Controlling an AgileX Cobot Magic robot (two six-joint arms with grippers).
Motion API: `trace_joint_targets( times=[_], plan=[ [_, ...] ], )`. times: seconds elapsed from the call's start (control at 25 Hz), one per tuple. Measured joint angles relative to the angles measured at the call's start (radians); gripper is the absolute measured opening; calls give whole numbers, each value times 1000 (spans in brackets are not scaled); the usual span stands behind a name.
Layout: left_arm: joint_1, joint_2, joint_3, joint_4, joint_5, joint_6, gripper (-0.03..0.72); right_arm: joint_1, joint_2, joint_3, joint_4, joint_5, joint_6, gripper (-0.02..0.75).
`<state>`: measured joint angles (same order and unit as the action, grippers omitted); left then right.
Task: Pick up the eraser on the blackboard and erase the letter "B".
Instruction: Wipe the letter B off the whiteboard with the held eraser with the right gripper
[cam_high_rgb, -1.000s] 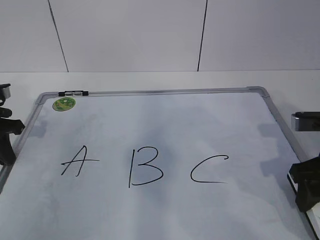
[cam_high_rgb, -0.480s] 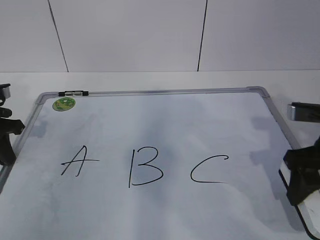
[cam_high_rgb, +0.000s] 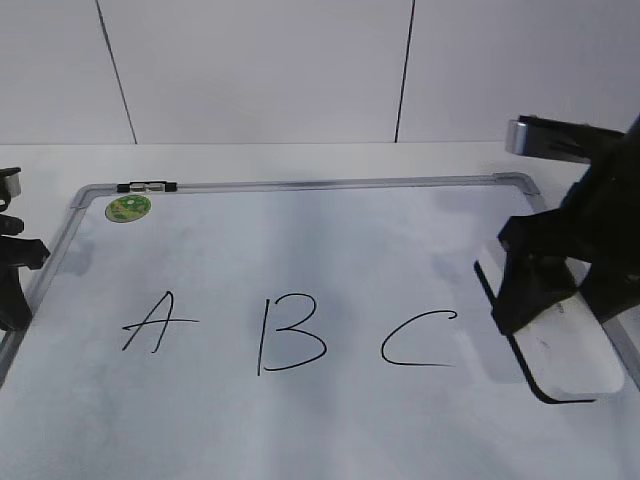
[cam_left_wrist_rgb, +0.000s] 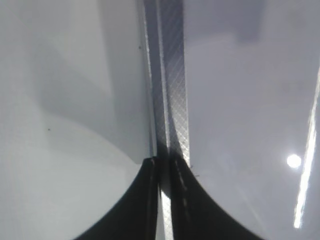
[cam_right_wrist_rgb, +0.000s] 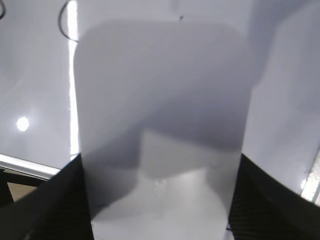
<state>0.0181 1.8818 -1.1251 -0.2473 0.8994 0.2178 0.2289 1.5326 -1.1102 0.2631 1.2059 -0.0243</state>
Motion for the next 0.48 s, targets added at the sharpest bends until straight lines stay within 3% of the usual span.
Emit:
trace_joint_targets(
  times=[0.24,0.48],
  plan=[
    [0,0,0,-2,1,0,15,149,4,-73,17,-41,4,526],
    [0,0,0,-2,6,0,15,169,4,-83,65,-119,6,526]
  ],
)
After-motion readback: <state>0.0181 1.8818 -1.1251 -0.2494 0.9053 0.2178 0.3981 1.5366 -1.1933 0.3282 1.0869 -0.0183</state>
